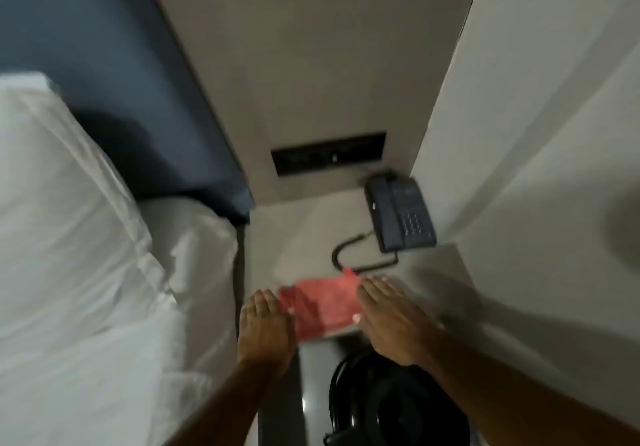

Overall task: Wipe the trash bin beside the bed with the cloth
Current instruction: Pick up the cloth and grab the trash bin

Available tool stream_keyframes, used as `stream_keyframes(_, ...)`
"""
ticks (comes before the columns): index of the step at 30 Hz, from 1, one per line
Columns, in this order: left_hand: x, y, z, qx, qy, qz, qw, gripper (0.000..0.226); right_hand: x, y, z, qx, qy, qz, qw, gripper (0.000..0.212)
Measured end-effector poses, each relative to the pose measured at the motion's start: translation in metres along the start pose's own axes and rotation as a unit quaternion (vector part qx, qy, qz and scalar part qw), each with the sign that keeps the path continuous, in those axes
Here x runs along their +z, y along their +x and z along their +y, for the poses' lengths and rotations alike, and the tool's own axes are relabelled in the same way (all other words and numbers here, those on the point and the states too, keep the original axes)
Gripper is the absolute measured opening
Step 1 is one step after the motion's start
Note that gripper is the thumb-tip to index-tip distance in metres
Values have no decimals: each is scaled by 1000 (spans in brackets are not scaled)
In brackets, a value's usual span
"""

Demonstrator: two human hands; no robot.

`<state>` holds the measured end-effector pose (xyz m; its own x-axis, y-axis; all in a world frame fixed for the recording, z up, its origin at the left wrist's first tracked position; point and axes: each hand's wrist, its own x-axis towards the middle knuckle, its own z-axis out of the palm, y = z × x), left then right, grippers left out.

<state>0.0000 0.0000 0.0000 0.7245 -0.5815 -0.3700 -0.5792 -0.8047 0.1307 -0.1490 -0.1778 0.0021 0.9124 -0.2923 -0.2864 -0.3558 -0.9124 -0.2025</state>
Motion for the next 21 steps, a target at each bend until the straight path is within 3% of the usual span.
stream_keyframes(3, 46, 22, -14, -46, -162, 27, 985, 45, 64, 10, 7, -9, -20, -26, 999, 67)
stream_keyframes(5, 66, 39, -17, -90, -234, 11, 968, 43, 99, 23, 6, -19, -8, -56, 998, 70)
stream_keyframes(9, 87, 59, -11, -233, -449, -31, 862, 50, 143, 38, 2, 3, 30, -66, 997, 77)
stream_keyframes(13, 85, 68, 8, -258, -520, -103, 808, 34, 148, 41, -1, 27, 79, -85, 993, 73)
stream_keyframes(15, 72, 63, 22, -232, -552, -88, 796, 23, 130, 42, 0, 69, 189, -105, 974, 67)
stream_keyframes(17, 57, 46, 39, -170, -562, -48, 808, 14, 110, 38, -4, 168, 385, -62, 905, 65)
stream_keyframes(18, 52, 33, 47, -122, -543, -24, 830, 12, 102, 33, -8, 220, 504, -39, 834, 68)
stream_keyframes(21, 35, -21, 62, 62, -463, 7, 884, 11, 94, -7, -10, 224, 830, -51, 508, 86)
